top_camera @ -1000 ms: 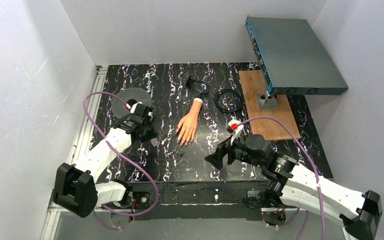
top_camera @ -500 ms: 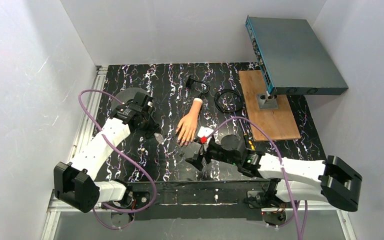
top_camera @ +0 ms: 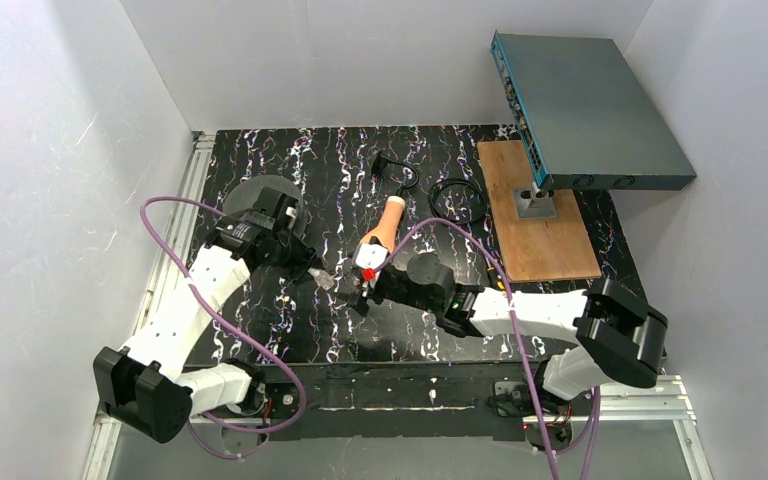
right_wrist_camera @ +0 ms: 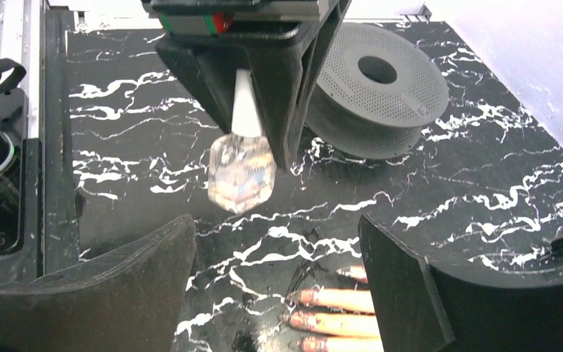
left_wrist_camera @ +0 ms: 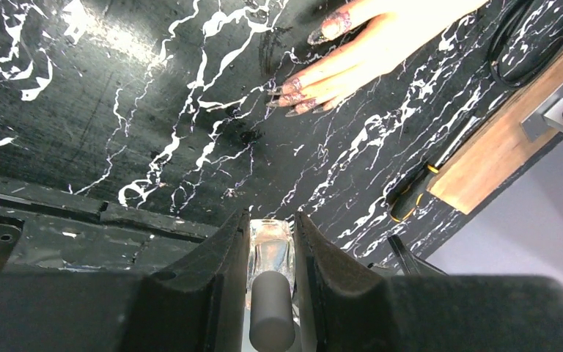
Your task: Paint the nails
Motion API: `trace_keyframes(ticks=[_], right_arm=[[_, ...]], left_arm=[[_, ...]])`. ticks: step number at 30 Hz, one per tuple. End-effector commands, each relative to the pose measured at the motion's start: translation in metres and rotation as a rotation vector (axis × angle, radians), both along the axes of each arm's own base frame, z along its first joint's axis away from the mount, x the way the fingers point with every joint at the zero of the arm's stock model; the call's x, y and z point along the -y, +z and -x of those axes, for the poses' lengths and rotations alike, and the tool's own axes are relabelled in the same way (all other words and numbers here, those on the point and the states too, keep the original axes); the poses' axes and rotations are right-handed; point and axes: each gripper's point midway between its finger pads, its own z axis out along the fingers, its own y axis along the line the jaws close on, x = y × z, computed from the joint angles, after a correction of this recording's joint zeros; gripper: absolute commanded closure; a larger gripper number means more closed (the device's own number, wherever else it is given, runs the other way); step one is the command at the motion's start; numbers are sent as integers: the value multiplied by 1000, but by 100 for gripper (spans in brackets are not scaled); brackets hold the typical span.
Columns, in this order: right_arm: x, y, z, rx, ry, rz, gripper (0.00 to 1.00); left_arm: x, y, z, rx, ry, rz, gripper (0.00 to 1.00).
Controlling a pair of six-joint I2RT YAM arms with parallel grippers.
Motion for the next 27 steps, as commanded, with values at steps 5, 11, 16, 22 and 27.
trace_keyframes(ticks=[5,11,16,22,27], right_arm=[[-34,34,-1,72,45,-77,16],[-40,29,2,63,51,-56,22],[-44,25,2,55,39,-43,31],[-45,21,-3,50,5,-24,52],[-47,16,-5,50,-6,14,85]], left_arm=[[5,14,9,-17,39,69,100],[9,16,10,-14,46,99,100],[10,18,10,-13,57,116,100],[11,19,11,-11,74,128,100],[10,18,12,-23,91,133,100]])
